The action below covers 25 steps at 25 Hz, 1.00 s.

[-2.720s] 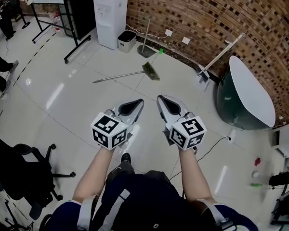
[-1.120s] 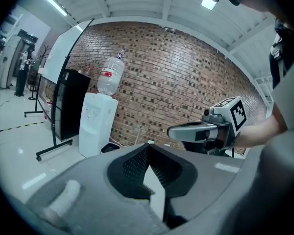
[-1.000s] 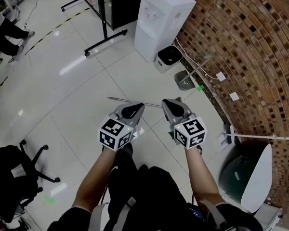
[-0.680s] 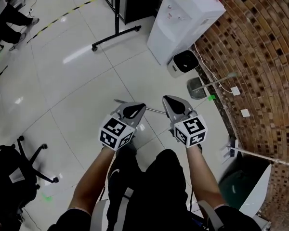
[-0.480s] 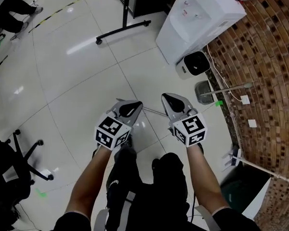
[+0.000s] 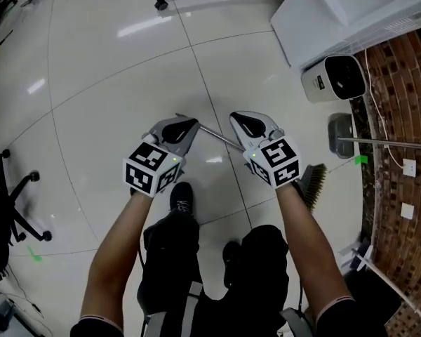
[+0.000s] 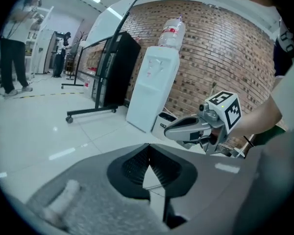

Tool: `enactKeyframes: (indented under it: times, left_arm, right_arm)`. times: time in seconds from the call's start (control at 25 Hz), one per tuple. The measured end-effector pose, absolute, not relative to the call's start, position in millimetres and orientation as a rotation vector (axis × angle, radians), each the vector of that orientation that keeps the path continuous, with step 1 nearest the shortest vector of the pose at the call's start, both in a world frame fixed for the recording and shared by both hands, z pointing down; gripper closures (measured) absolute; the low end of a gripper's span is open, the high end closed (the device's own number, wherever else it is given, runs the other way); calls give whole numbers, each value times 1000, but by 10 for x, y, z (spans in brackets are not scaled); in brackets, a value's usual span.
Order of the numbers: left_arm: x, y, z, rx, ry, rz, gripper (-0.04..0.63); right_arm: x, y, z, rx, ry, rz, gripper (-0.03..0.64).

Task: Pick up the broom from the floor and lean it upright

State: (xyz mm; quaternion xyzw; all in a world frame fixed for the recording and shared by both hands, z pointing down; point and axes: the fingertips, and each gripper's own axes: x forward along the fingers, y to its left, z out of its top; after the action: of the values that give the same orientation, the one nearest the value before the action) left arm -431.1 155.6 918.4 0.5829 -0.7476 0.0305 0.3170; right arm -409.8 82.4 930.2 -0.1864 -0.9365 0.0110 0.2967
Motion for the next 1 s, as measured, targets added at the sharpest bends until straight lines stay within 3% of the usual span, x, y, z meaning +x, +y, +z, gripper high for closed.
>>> enactKeyframes:
  times: [0.12, 0.2, 0.4, 0.8, 0.92, 0.96, 1.0]
  left_arm:
    - [-4251, 1648, 9825, 1494, -1940, 84, 598]
    - [-4212, 1733, 10219, 1453, -1931, 101, 598]
    - [-4208, 1972, 10942, 1325, -1940, 80, 598]
    - [-4252, 2457, 11283, 1282, -1954, 70, 598]
    - [-4275, 2539, 11271, 1274, -1954, 79, 598]
    - [-4275, 2552, 11271, 1272, -1953, 84, 598]
    - [-4269, 2563, 11274, 1270, -1951, 87, 598]
  right_arm:
    - [-4101, 995, 10112, -590, -2403, 26, 611]
    - [-4115, 1129, 10626, -647, -2337, 21, 545]
    - [-4206, 1376, 11706, -745, -2184, -66, 488]
    - [-4186, 1640, 12741, -763, -1958, -241, 387]
    - [-4159, 1677, 12792, -716, -1931, -274, 391]
    - [-4143, 1685, 12787, -715, -1919, -281, 422]
    - [-4110, 1699, 12784, -725, -1900, -287, 529]
